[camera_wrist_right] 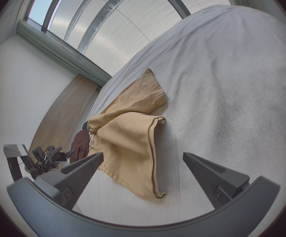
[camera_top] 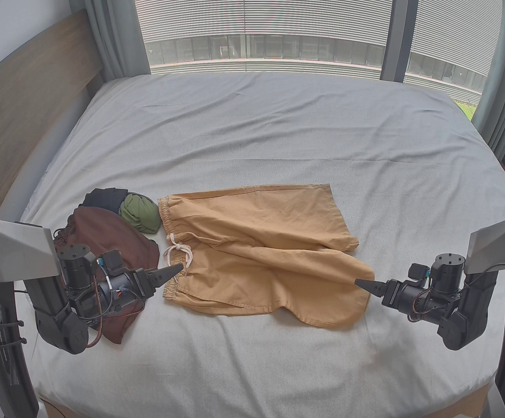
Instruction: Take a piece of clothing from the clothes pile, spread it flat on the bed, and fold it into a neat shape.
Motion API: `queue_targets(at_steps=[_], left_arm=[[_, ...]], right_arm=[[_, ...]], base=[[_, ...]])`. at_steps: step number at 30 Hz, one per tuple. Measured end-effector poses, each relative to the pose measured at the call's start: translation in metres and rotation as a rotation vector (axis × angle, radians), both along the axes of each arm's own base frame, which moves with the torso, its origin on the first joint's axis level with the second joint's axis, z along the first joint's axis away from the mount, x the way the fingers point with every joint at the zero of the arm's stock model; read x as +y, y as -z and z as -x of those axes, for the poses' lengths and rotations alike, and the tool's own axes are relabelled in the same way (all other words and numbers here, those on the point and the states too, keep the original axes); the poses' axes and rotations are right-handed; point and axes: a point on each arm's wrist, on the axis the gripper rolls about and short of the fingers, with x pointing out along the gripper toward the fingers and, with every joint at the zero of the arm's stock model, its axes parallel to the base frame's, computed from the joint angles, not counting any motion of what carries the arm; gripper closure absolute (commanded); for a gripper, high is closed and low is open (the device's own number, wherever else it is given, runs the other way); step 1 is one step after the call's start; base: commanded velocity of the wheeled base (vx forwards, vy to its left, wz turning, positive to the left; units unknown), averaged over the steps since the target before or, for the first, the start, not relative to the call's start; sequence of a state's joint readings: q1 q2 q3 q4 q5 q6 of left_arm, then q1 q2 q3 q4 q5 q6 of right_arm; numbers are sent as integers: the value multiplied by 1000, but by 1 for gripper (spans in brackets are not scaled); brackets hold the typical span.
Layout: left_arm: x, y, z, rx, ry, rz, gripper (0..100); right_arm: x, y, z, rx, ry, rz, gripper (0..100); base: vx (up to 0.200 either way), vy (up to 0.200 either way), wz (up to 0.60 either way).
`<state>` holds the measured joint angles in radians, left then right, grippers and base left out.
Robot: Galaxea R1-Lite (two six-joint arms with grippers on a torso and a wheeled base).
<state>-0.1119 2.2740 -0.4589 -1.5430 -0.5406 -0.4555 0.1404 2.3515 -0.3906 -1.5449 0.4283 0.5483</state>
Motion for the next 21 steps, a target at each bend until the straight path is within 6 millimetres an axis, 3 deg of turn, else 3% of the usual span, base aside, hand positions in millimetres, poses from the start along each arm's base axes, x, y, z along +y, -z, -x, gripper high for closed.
queue_targets(at_steps=[21], left_arm=[[11, 45, -9, 114, -95, -33, 0]], right_arm=[[1, 2, 4, -3, -19, 33, 0]], base=[[0, 0, 0]])
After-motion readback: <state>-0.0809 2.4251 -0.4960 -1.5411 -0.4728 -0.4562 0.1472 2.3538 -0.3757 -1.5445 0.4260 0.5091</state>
